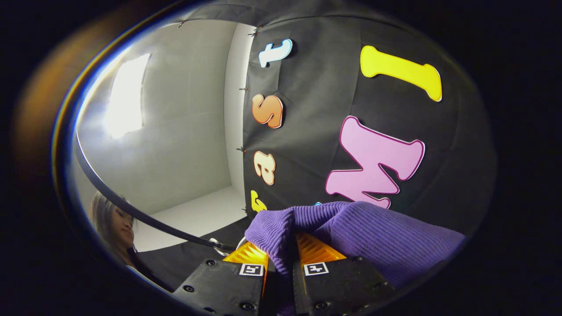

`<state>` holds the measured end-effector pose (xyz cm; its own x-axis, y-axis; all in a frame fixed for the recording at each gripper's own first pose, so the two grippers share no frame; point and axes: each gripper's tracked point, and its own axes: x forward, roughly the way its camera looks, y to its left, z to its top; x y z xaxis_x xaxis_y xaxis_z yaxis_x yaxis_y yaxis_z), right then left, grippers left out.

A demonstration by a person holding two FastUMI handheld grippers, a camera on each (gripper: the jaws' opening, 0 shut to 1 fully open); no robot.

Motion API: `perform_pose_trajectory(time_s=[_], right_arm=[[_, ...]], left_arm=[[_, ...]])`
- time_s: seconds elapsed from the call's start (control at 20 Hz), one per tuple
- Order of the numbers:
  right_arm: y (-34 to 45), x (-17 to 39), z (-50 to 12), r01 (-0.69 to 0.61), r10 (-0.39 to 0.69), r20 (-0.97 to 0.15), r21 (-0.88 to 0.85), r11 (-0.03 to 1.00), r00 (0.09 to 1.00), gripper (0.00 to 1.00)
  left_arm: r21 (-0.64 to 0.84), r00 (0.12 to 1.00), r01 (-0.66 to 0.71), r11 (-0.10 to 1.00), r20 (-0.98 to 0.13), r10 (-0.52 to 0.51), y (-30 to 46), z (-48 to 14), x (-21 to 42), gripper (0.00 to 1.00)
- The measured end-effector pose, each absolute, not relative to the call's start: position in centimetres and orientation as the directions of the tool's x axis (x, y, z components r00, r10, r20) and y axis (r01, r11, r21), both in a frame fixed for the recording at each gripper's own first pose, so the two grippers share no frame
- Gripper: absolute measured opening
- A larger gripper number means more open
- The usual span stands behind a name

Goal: Grasp the clothes on the hanger with both hands and then place them into the laundry hamper below.

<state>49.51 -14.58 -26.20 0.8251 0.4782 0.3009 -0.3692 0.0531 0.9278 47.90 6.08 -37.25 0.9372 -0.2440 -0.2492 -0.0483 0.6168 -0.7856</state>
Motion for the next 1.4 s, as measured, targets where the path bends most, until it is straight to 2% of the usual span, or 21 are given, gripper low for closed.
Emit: perform_pose_trajectory(time_s=[0.1, 0.3, 0.45, 0.65, 0.75, 0.95, 1.15, 1.2, 1.25, 1.3, 1.35, 1.4], right_arm=[[-12.4, 49.1, -26.7, -0.355, 0.518, 0.255, 0.929, 0.102, 0.816, 0.18], [-11.0, 49.5, -26.2, -0.328, 0.556, 0.216, 0.939, 0.107, 0.803, 0.17], [-9.9, 48.8, -26.2, -0.325, 0.583, 0.195, 0.937, 0.127, 0.789, 0.18], [-8.5, 48.2, -26.9, -0.359, 0.627, 0.137, 0.902, 0.242, 0.767, 0.17], [-8.1, 48.0, -27.3, -0.353, 0.632, 0.110, 0.895, 0.273, 0.767, 0.17], [-6.7, 45.9, -26.0, -0.376, 0.636, 0.126, 0.885, 0.274, 0.761, 0.18], [-6.6, 44.5, -25.2, -0.417, 0.629, 0.122, 0.840, 0.347, 0.768, 0.18], [-6.4, 44.2, -24.5, -0.440, 0.642, 0.140, 0.833, 0.336, 0.754, 0.17], [-7.1, 43.8, -22.2, -0.470, 0.631, 0.212, 0.839, 0.274, 0.746, 0.17], [-8.8, 44.4, -20.2, -0.477, 0.594, 0.278, 0.854, 0.206, 0.755, 0.17], [-10.5, 45.3, -19.5, -0.477, 0.551, 0.312, 0.860, 0.182, 0.774, 0.18], [-11.8, 46.4, -20.0, -0.461, 0.526, 0.299, 0.862, 0.209, 0.797, 0.18]], left_arm=[[-0.776, 0.944, -0.041, 0.630, -0.236, -0.230, 7.0, -36.5, 47.6, 0.08], [-0.758, 0.932, -0.068, 0.648, -0.281, -0.230, 8.0, -35.9, 45.9, 0.08], [-0.660, 0.903, -0.125, 0.740, -0.386, -0.191, 9.6, -36.2, 44.3, 0.08], [-0.547, 0.839, -0.146, 0.825, -0.510, -0.189, 12.2, -36.3, 41.0, 0.09], [-0.532, 0.807, -0.128, 0.837, -0.546, -0.223, 12.3, -36.2, 39.6, 0.09], [-0.487, 0.785, -0.155, 0.859, -0.589, -0.191, 13.9, -36.2, 38.5, 0.09], [-0.497, 0.767, -0.137, 0.857, -0.600, -0.226, 13.6, -36.1, 38.0, 0.08], [-0.516, 0.766, -0.122, 0.848, -0.592, -0.251, 13.2, -35.8, 37.6, 0.08], [-0.551, 0.769, -0.113, 0.827, -0.575, -0.278, 13.0, -35.3, 37.5, 0.08], [-0.608, 0.780, -0.107, 0.787, -0.543, -0.313, 12.7, -34.4, 37.4, 0.08], [-0.689, 0.815, -0.072, 0.721, -0.457, -0.356, 11.8, -32.4, 38.2, 0.08], [-0.731, 0.843, -0.042, 0.682, -0.391, -0.368, 11.4, -30.3, 38.9, 0.08]])
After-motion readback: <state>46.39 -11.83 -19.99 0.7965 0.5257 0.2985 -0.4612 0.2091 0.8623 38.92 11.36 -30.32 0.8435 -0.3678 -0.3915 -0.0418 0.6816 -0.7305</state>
